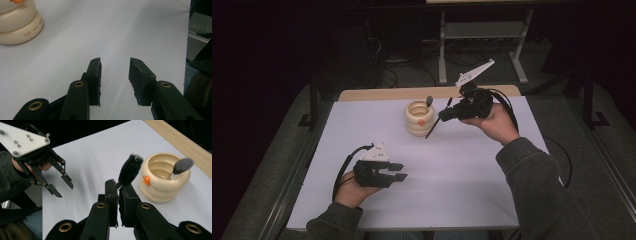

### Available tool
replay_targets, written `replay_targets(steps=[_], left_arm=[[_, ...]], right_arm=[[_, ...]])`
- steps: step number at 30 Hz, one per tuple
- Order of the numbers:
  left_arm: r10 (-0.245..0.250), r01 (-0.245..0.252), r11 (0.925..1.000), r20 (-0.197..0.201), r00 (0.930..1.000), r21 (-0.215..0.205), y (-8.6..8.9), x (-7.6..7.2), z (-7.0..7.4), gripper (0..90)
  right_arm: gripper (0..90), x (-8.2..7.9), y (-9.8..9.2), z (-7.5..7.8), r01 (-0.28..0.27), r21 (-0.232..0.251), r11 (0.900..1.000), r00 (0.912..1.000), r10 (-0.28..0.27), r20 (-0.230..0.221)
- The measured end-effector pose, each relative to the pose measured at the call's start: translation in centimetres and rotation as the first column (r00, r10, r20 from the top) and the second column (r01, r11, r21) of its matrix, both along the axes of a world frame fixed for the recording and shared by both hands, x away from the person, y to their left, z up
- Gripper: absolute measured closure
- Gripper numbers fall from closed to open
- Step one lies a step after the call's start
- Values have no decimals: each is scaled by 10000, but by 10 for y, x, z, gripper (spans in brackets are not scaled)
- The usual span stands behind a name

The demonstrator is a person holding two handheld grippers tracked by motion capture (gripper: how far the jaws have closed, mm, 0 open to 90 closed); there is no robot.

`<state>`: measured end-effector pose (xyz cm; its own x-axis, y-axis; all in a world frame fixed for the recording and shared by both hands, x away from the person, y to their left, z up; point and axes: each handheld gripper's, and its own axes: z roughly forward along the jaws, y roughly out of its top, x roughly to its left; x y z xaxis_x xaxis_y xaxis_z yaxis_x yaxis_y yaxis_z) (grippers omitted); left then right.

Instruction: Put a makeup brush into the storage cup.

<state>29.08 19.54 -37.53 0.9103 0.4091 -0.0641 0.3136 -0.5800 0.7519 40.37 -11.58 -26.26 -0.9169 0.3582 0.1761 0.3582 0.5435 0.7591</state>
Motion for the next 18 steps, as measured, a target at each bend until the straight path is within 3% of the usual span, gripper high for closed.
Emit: replay_targets(steps=[18], left_arm=[[195,-195,9995,13,9998,-247,5,0,1,612]], right_arm=[[849,31,22,25,533,-422,9977,9981,-519,334]])
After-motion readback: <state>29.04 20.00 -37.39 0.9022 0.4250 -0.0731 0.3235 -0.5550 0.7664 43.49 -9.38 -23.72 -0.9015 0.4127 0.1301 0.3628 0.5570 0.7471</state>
